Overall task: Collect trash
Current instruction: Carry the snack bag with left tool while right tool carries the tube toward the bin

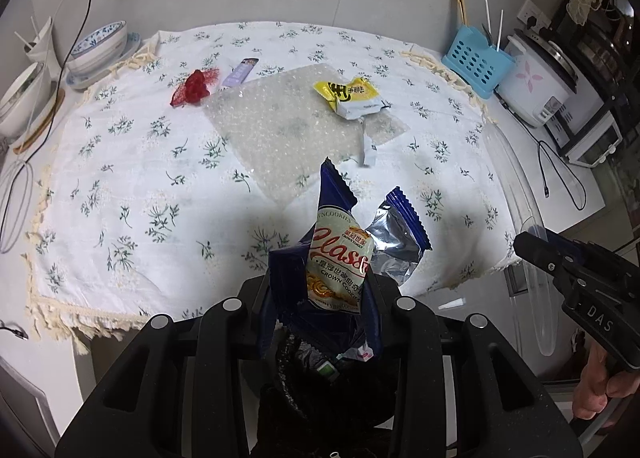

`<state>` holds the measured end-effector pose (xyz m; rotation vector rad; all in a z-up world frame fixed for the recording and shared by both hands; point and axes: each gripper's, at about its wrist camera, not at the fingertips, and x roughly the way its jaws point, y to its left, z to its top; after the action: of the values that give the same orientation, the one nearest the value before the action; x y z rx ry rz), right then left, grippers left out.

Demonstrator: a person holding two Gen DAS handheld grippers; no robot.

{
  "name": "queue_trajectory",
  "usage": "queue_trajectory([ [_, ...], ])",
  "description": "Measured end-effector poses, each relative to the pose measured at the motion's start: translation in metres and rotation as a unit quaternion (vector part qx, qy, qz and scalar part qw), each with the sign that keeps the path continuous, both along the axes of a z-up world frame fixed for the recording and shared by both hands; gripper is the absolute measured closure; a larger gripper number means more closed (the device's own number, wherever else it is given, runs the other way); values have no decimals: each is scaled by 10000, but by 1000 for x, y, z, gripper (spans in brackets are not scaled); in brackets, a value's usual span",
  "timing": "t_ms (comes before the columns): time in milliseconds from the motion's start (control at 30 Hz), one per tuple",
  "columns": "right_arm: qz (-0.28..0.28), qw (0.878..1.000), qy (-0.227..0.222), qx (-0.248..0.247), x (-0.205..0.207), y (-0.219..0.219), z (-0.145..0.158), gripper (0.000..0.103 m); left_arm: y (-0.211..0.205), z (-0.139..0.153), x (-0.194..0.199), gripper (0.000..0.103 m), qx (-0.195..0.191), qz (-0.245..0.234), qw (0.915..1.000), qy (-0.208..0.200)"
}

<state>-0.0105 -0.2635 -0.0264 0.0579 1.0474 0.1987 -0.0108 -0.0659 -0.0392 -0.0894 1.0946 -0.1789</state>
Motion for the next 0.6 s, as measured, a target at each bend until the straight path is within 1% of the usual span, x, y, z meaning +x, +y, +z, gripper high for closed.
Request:
queue_trajectory([
  [500, 185, 9995, 191, 156, -37, -13, -22, 78, -8, -31, -37, 69, 117, 116, 9997, 164],
  [600, 247, 9993, 209, 185, -44, -13, -28, 78, -8, -41, -42, 69, 113, 116, 9996, 216],
])
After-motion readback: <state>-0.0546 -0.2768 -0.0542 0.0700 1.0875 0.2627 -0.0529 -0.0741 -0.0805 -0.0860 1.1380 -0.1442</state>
